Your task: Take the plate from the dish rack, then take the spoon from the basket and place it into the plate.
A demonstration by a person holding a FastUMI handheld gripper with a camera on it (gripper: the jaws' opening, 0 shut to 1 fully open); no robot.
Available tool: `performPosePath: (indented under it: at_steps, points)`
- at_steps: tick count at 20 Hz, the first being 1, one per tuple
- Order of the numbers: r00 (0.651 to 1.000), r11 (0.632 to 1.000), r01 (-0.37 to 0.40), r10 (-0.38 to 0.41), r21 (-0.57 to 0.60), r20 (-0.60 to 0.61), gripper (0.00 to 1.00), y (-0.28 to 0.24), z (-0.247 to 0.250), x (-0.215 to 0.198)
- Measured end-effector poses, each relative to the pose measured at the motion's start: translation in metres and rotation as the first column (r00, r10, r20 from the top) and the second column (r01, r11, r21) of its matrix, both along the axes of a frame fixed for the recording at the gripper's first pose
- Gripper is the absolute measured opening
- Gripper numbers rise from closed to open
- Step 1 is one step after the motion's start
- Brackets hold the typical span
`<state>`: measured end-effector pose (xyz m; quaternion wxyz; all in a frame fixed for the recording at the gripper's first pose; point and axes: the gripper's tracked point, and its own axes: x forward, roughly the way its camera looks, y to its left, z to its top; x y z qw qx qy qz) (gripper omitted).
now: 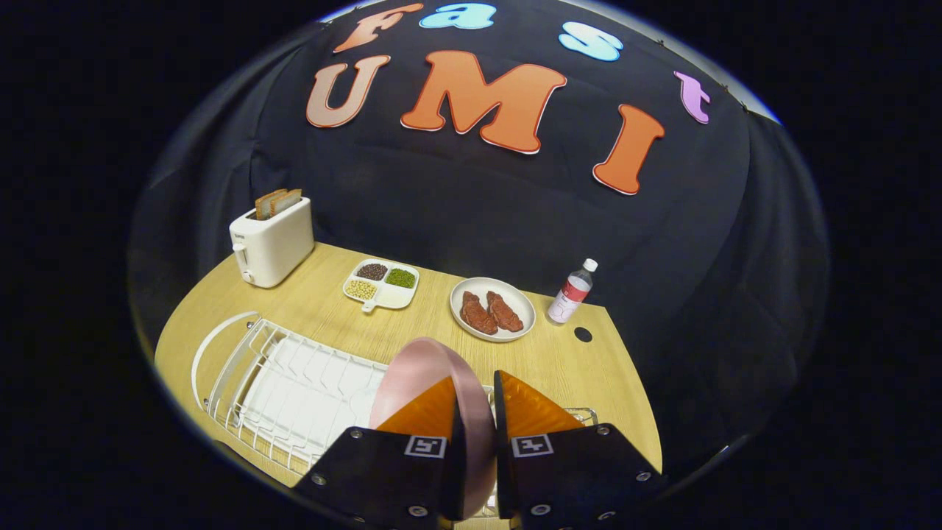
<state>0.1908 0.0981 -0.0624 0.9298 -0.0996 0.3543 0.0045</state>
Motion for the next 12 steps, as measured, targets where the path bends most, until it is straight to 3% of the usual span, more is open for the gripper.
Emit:
performPosePath:
  at_steps: [12]
  points:
    - [0.996, 0.976, -0.083, 0.074, 0.201, 0.054, 0.18, 0.010, 0.037, -0.080]
